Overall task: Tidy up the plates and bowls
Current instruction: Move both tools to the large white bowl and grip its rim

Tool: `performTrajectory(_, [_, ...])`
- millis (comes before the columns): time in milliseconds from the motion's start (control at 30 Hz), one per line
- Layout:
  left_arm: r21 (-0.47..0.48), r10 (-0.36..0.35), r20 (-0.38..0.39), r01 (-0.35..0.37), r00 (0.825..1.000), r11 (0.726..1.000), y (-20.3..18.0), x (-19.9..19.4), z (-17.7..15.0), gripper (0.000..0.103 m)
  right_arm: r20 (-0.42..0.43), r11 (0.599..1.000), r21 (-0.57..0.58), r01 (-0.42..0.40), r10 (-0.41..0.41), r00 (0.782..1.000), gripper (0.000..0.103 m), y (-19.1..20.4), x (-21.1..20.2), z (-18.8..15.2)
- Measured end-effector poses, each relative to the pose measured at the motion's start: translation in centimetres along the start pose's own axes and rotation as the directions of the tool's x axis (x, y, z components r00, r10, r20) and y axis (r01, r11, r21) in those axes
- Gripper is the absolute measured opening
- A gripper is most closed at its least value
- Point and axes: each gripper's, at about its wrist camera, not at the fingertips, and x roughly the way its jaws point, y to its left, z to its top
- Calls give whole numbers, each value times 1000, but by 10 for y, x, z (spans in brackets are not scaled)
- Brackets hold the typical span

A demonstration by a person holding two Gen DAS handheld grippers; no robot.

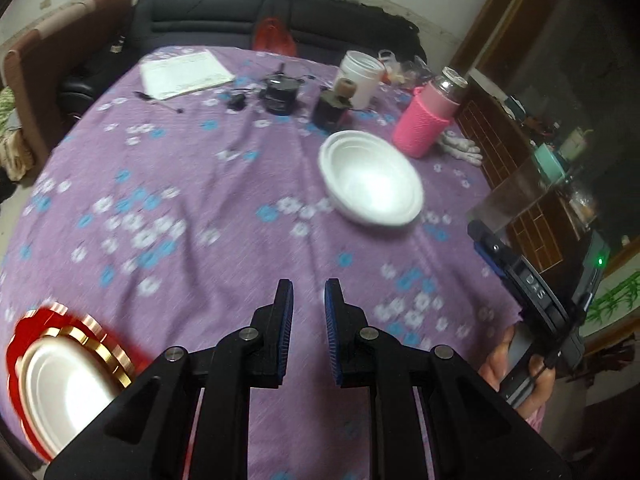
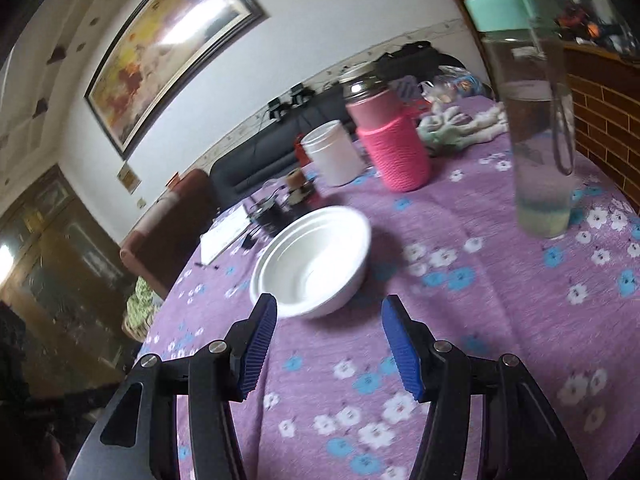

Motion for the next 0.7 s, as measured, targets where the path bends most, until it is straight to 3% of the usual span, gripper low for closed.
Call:
performTrajectory(100, [-51, -43, -42, 41, 998, 998, -2, 22, 23, 37, -38, 994, 77, -77, 80, 996, 58, -12, 10, 20])
performTrajectory(133, [-74, -46, -42, 43, 998, 996, -3, 30, 32, 40, -47, 991, 95, -99, 104, 994, 58, -13, 14, 25])
performTrajectory(300, [-129, -83, -44, 77, 996, 989, -7, 58, 62, 40, -99, 979, 156, -131, 147, 984, 58, -13, 51, 49])
performTrajectory(533, [-143, -30, -52, 22, 998, 989, -11, 103, 87, 40, -132, 961, 263, -89, 127, 983, 58, -38, 97, 54])
performTrajectory(700, [-146, -23, -26, 19, 999, 989, -14, 121, 99, 40, -147, 964, 251, -84, 124, 981, 58, -44, 108, 48])
